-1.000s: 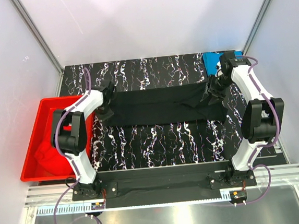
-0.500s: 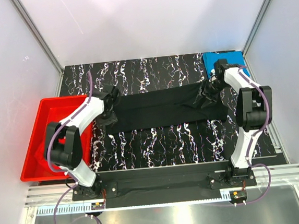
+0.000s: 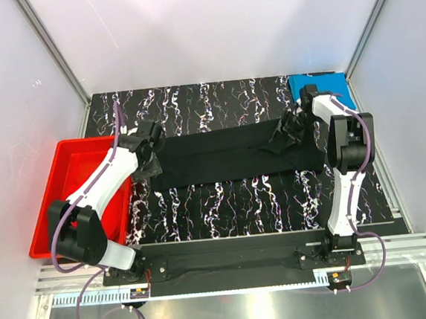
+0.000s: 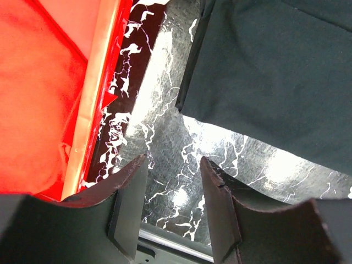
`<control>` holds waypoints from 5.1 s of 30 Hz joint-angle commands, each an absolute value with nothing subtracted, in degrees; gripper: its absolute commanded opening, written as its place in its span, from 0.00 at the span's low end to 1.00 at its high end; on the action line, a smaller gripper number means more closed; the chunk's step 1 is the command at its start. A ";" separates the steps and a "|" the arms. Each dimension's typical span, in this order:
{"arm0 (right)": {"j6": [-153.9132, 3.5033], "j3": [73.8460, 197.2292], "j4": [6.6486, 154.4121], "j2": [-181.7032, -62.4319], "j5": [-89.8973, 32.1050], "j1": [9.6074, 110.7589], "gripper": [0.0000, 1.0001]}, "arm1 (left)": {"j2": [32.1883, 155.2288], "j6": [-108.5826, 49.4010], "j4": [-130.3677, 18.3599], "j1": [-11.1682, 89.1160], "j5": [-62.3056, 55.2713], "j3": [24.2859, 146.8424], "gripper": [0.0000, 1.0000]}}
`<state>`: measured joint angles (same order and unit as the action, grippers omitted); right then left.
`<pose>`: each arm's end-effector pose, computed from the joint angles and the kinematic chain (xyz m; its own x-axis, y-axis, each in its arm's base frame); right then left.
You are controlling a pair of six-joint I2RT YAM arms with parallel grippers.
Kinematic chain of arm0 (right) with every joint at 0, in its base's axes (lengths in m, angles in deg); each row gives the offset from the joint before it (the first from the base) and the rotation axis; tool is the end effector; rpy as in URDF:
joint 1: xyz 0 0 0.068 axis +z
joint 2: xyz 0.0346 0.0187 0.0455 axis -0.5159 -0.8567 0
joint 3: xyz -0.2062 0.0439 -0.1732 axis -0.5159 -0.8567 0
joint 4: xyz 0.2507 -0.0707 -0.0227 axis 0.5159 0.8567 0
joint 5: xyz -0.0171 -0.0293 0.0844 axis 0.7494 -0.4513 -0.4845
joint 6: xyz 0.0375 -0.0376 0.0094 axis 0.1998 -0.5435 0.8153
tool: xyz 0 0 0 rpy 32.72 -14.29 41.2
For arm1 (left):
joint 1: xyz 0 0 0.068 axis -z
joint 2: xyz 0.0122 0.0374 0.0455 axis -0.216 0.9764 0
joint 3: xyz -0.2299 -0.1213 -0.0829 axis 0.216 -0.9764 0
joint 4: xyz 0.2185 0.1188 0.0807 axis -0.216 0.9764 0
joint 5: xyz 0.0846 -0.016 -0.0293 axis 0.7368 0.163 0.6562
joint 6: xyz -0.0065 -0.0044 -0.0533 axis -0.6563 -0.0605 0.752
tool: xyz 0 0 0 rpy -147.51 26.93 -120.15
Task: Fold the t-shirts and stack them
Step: Fold the tshirt
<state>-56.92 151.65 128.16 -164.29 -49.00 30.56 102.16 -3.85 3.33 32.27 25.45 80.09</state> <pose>0.4239 0.0129 0.1532 -0.9229 0.3835 0.0337 0.3496 0.7984 0.4902 0.2606 -0.0804 0.2577 -0.8585 -0.2937 -0.4205 -0.3686 0.9233 0.1077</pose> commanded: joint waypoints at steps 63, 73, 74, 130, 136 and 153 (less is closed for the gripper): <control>-59.09 166.07 135.13 -156.91 -26.95 37.10 0.60 | 93.89 -13.49 -0.64 33.31 23.02 87.13 0.44; -49.25 196.78 138.29 -176.93 -31.80 58.11 0.59 | 83.45 -11.29 1.12 33.31 24.17 84.24 0.45; -47.32 200.14 139.34 -181.74 -32.93 60.30 0.58 | 82.56 -11.03 1.29 33.30 24.08 82.93 0.45; -26.75 174.25 143.65 -163.23 -1.83 48.29 0.98 | 71.92 -12.25 5.25 33.39 22.67 80.20 0.47; -23.75 169.87 142.52 -165.36 1.76 47.67 0.98 | 71.04 -12.52 6.56 33.30 23.73 80.10 0.48; -45.42 178.80 132.22 -183.34 -10.61 49.86 0.95 | 73.32 -13.40 7.97 33.30 25.57 80.81 0.49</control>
